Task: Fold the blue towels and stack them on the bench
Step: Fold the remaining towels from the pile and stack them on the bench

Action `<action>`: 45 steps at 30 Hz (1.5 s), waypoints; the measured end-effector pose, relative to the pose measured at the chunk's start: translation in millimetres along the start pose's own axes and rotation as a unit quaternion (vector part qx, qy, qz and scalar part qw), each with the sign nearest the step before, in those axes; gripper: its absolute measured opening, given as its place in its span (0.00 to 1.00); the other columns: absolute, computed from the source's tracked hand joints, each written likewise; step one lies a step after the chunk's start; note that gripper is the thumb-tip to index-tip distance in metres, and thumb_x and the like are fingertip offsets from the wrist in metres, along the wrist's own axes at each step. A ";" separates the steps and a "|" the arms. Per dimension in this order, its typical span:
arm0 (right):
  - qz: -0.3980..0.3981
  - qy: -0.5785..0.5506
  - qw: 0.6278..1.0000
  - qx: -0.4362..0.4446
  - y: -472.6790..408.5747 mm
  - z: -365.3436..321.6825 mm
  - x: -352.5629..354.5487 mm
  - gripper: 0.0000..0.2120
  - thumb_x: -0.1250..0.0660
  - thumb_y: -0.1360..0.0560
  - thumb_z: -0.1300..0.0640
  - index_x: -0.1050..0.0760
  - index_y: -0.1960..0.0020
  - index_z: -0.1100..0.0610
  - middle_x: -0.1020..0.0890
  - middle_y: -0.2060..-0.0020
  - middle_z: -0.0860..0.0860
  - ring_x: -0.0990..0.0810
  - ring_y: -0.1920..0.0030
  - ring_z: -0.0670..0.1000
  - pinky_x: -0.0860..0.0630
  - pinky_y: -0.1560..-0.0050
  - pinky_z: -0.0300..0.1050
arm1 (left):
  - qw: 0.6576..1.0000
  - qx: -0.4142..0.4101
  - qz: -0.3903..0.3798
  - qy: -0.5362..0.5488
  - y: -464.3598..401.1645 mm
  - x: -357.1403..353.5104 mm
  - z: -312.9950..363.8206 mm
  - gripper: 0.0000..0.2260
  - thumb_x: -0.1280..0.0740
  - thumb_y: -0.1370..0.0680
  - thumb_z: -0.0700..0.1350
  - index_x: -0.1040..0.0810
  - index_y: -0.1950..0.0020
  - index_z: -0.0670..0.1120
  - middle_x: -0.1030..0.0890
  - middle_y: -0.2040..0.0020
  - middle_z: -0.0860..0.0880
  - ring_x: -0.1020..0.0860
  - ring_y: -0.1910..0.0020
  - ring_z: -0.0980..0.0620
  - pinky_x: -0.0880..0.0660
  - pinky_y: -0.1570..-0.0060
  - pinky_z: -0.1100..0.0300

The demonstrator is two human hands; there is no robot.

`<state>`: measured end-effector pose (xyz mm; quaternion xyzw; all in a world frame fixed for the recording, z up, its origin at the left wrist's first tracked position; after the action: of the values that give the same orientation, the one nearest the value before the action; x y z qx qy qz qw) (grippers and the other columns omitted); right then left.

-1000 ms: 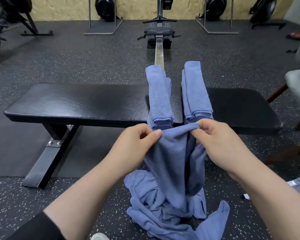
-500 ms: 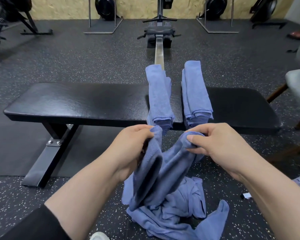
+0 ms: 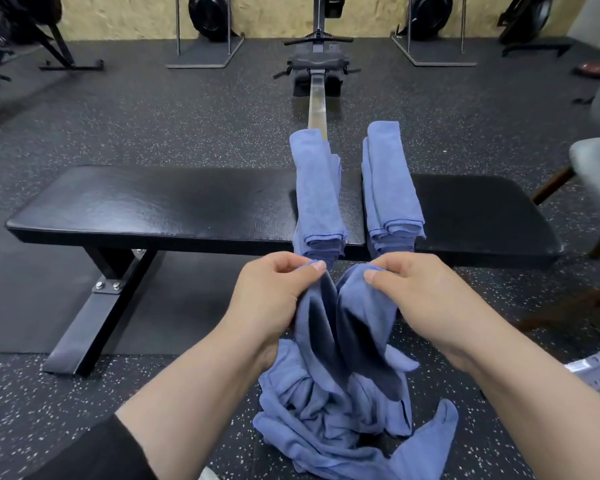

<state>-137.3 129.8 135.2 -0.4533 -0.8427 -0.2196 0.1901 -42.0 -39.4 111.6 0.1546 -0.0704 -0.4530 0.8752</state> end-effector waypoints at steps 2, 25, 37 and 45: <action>-0.025 -0.030 0.999 0.006 2.1 -3.8 -10.2 0.20 0.36 0.27 0.42 0.20 0.49 0.58 0.17 0.62 0.52 0.25 0.60 0.55 0.23 0.52 0.53 | 1.000 -0.013 -0.012 -0.010 3.3 -9.2 0.0 0.05 0.25 0.24 0.45 0.15 0.55 0.44 0.14 0.58 0.43 0.19 0.63 0.50 0.23 0.59 0.54; -0.006 -0.323 0.946 -0.010 -4.0 1.7 -12.5 0.09 0.35 0.21 0.64 0.16 0.48 0.62 0.14 0.56 0.58 0.16 0.55 0.57 0.19 0.47 0.55 | 0.974 -0.185 -0.034 -0.127 23.6 -39.2 43.6 0.15 0.40 0.25 0.32 0.15 0.61 0.43 0.15 0.63 0.50 0.18 0.62 0.54 0.21 0.54 0.58; -0.041 0.087 0.983 0.156 14.4 -40.2 8.8 0.15 0.39 0.19 0.59 0.20 0.52 0.40 0.16 0.61 0.46 0.21 0.60 0.49 0.25 0.52 0.45 | 0.919 -0.176 -0.210 -0.282 20.3 -44.6 33.1 0.09 0.36 0.18 0.41 0.17 0.53 0.50 0.20 0.63 0.59 0.26 0.64 0.63 0.29 0.60 0.66; -0.016 0.158 0.970 0.185 22.6 -32.2 36.3 0.12 0.34 0.19 0.54 0.19 0.39 0.41 0.20 0.55 0.23 0.24 0.51 0.27 0.33 0.52 0.24 | 0.862 -0.153 -0.168 -0.454 11.1 -30.8 9.8 0.05 0.35 0.23 0.44 0.21 0.58 0.50 0.20 0.63 0.52 0.25 0.62 0.54 0.27 0.60 0.57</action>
<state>-133.0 148.2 185.3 -0.3561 -0.8349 -0.1318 0.3983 -54.0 -10.4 125.0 -0.1939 -0.3624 -0.6187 0.6695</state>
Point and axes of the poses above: each hand's wrist, its own y-axis away from the middle knuckle, its own x-axis out of the back of the hand, z = x × y, the point moved 9 cm from there along -y, towards the middle knuckle
